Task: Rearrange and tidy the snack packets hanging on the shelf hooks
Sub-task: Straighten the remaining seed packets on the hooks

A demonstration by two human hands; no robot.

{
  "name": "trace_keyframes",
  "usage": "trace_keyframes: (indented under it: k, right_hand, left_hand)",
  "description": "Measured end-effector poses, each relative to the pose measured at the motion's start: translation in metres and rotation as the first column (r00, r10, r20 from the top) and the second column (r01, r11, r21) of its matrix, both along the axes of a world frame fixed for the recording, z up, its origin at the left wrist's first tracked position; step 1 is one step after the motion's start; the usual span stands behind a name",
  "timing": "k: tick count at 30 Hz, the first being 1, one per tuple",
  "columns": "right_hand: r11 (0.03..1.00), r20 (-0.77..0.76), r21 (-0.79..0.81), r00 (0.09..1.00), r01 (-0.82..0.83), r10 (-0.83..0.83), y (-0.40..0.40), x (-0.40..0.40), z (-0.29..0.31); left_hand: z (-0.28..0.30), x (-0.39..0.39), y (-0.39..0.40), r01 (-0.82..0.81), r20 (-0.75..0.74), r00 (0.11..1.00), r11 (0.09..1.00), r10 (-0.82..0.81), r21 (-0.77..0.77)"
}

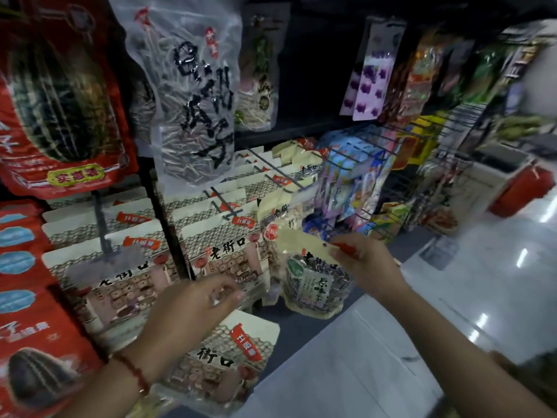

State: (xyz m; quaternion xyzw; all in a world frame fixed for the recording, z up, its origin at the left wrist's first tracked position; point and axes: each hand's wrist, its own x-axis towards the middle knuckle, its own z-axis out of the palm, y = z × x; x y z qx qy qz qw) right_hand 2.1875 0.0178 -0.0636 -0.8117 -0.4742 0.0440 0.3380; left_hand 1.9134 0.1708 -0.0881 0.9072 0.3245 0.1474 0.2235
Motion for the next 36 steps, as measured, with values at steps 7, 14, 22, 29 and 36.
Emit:
trace_keyframes:
  k: [7,14,22,29,36]
  right_hand:
    - [0.987,0.388,0.074,0.916,-0.142,0.103,-0.012,0.025,-0.001]
    - [0.958,0.234,0.112,0.944,-0.263,0.232,-0.008,0.092,-0.010]
    - [0.958,-0.392,0.200,0.879,-0.206,0.271,0.023,0.221,-0.023]
    - [0.949,-0.511,0.161,0.800,-0.270,0.314,0.081,0.304,-0.029]
    - [0.941,-0.532,0.179,0.777,-0.286,0.337,0.119,0.332,-0.014]
  left_hand:
    - [0.011,0.072,-0.013,0.115,-0.113,0.989,0.984,-0.099,0.139]
    - [0.006,0.156,-0.024,0.042,0.094,0.995,0.983,-0.025,-0.179]
    - [-0.012,0.286,-0.029,-0.104,0.265,0.948,0.959,0.176,-0.265]
    - [-0.012,0.358,-0.020,-0.276,0.267,0.886,0.893,0.380,-0.356]
    - [-0.008,0.388,0.007,-0.387,0.310,0.823,0.870,0.476,-0.307]
